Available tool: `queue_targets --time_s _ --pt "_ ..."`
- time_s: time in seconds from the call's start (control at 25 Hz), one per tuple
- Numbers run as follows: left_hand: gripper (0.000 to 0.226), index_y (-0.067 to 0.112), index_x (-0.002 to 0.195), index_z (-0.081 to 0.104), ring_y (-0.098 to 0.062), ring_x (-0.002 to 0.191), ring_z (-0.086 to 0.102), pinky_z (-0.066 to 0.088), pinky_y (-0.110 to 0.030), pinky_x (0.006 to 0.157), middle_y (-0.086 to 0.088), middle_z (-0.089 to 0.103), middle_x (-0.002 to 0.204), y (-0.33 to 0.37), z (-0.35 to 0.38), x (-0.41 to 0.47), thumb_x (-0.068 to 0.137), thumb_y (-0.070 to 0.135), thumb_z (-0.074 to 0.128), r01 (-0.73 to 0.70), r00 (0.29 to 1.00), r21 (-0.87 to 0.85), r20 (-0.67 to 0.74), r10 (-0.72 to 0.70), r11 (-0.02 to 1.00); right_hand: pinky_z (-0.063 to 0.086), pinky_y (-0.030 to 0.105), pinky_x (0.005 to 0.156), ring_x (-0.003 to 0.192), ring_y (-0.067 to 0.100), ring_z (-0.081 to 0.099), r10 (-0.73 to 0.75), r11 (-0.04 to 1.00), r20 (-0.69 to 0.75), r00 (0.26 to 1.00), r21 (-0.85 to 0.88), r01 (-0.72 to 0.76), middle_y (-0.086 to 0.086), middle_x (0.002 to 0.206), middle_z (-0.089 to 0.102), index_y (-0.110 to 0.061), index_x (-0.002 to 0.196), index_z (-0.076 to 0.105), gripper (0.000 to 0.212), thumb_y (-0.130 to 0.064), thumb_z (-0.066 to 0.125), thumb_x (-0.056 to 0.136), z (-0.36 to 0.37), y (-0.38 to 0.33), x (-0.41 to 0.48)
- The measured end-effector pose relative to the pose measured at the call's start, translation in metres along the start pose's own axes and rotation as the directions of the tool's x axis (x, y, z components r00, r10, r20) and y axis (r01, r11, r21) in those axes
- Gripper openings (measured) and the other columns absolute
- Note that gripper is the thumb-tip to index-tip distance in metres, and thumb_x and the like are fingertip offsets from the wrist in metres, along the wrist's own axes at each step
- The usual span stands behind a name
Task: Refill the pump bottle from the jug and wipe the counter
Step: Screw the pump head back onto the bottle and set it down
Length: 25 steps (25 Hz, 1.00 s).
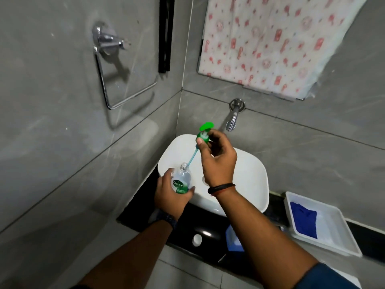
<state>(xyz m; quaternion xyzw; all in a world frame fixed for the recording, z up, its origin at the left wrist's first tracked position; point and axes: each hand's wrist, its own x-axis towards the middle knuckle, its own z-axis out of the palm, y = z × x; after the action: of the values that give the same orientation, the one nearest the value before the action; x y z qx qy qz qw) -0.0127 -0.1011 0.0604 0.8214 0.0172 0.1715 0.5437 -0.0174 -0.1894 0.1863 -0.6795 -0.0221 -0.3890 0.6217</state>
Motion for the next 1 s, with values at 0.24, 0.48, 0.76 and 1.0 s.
queue_targets --time_s 0.24,0.48,0.76,1.0 --pt "0.084 0.021 0.121 0.049 -0.021 0.101 0.055 0.05 -0.033 0.082 -0.004 0.059 0.107 0.041 -0.006 0.005 0.047 0.039 0.084 -0.107 0.994 0.023 0.033 0.106 0.994 0.052 0.021 0.072 0.076 0.007 0.065 0.096 0.989 0.22 0.971 -0.134 -0.068 -0.006 0.085 0.068 -0.02 0.089 0.064 0.025 -0.002 0.074 0.076 -0.017 -0.01 0.009" --pt "0.086 0.028 0.126 0.045 -0.022 0.103 0.055 0.048 -0.03 0.08 -0.002 0.056 0.109 0.066 -0.011 0.007 0.05 0.038 0.082 -0.11 0.991 0.034 0.079 0.107 0.993 0.054 0.033 0.074 0.08 0.006 0.063 0.196 0.953 0.305 0.932 -0.284 -0.107 -0.006 0.084 0.068 -0.018 0.085 0.062 0.025 -0.006 0.079 0.071 -0.033 -0.019 0.014" --pt "0.085 0.03 0.126 0.045 -0.018 0.105 0.054 0.047 -0.026 0.082 0.0 0.057 0.113 0.074 -0.014 0.003 0.05 0.038 0.083 -0.136 0.984 0.042 0.123 0.13 0.99 0.053 0.028 0.069 0.076 0.016 0.06 0.221 0.931 0.279 0.934 -0.344 -0.118 0.008 0.084 0.066 -0.012 0.085 0.067 0.025 -0.016 0.083 0.067 -0.04 -0.024 0.013" --pt "0.087 0.033 0.126 0.043 -0.018 0.102 0.055 0.042 -0.021 0.079 0.001 0.056 0.111 0.078 -0.014 0.005 0.047 0.046 0.08 -0.12 0.984 0.062 0.141 0.111 0.991 0.055 0.034 0.076 0.078 0.011 0.065 0.273 0.939 0.332 0.903 -0.296 -0.175 0.004 0.081 0.072 -0.012 0.087 0.073 0.017 -0.007 0.077 0.072 -0.049 -0.03 0.018"
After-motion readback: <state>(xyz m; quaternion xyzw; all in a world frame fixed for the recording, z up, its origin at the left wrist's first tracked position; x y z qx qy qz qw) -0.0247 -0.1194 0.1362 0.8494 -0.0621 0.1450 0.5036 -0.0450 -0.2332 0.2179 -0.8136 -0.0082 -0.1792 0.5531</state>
